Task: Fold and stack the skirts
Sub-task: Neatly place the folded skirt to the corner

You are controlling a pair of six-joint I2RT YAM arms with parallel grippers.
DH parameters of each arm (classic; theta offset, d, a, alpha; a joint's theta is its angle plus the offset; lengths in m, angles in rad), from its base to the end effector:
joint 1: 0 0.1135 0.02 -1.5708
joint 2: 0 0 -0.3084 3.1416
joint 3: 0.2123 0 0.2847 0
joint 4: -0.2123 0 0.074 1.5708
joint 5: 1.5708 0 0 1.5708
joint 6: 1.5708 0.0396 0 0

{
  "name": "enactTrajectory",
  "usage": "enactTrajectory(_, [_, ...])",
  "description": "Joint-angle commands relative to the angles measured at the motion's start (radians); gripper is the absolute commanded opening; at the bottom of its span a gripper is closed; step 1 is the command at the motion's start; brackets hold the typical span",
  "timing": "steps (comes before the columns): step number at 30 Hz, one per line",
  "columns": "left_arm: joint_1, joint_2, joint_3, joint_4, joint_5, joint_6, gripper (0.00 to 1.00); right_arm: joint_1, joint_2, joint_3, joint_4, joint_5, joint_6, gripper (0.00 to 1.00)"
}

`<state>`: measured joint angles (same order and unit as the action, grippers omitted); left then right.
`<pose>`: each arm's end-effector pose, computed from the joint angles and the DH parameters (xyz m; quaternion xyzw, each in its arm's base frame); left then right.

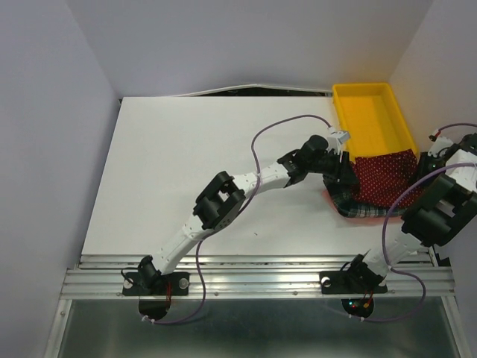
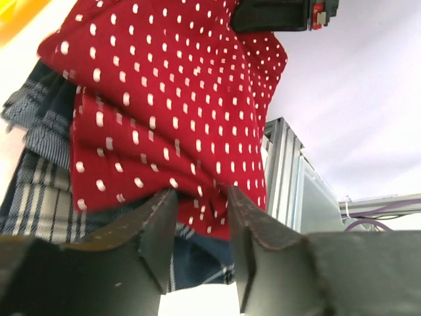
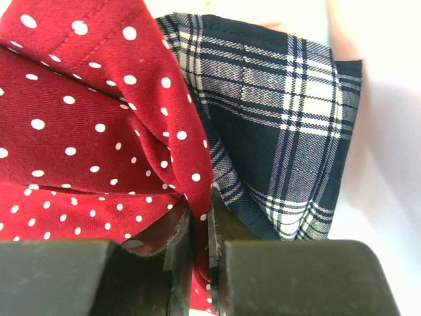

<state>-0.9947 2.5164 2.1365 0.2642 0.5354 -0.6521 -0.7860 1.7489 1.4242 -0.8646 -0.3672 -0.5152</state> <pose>0.3416 -0.5629 0.2340 0.2961 0.6797 -0.6047 0.2911 0.2919 -0.2722 0.2821 0.0960 0.9612 0.0297 0.2569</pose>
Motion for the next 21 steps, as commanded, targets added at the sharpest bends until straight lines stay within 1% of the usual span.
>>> enactTrajectory(1, [0.013, -0.122, 0.0, 0.033, 0.031, 0.014, 0.53, -0.015, 0.029, 0.036, 0.124, 0.053, 0.02, 0.15])
enactTrajectory(3, [0.022, -0.169, -0.039, 0.033, 0.032, 0.028, 0.6, -0.015, 0.04, 0.053, 0.122, 0.039, 0.029, 0.21])
enactTrajectory(4, [0.024, -0.188, -0.058, 0.033, 0.032, 0.051, 0.6, -0.015, 0.044, 0.059, 0.11, 0.03, 0.029, 0.41])
enactTrajectory(5, [0.028, -0.208, -0.102, 0.032, 0.035, 0.061, 0.61, -0.015, 0.049, 0.067, 0.102, 0.025, 0.029, 0.46])
enactTrajectory(6, [0.03, -0.243, -0.125, 0.032, 0.038, 0.071, 0.61, -0.015, 0.055, 0.077, 0.092, 0.019, 0.027, 0.56])
enactTrajectory(7, [0.033, -0.26, -0.171, 0.03, 0.043, 0.077, 0.61, -0.015, 0.055, 0.081, 0.088, 0.014, 0.029, 0.63])
enactTrajectory(8, [0.033, -0.278, -0.171, 0.03, 0.044, 0.081, 0.61, -0.015, 0.054, 0.085, 0.085, 0.01, 0.03, 0.69])
enactTrajectory(10, [0.036, -0.333, -0.26, 0.032, 0.046, 0.109, 0.66, -0.015, 0.046, 0.103, 0.066, -0.024, 0.035, 0.77])
enactTrajectory(11, [0.036, -0.353, -0.26, 0.032, 0.04, 0.12, 0.7, -0.015, 0.043, 0.113, 0.056, -0.039, 0.04, 0.79])
enactTrajectory(12, [0.037, -0.375, -0.3, 0.032, 0.034, 0.127, 0.75, -0.015, 0.04, 0.123, 0.046, -0.053, 0.049, 0.81])
enactTrajectory(13, [0.042, -0.41, -0.315, 0.029, 0.025, 0.134, 0.78, -0.015, 0.038, 0.152, 0.03, -0.09, 0.05, 0.85])
enactTrajectory(15, [0.054, -0.436, -0.34, 0.0, 0.023, 0.131, 0.84, -0.015, 0.031, 0.183, -0.022, -0.128, 0.052, 0.87])
enactTrajectory(18, [0.096, -0.465, -0.337, -0.083, 0.029, 0.14, 0.86, -0.001, 0.001, 0.229, -0.094, -0.212, 0.037, 0.88])
enactTrajectory(21, [0.146, -0.522, -0.351, -0.161, 0.017, 0.222, 0.86, 0.051, -0.055, 0.24, -0.155, -0.265, -0.009, 0.86])
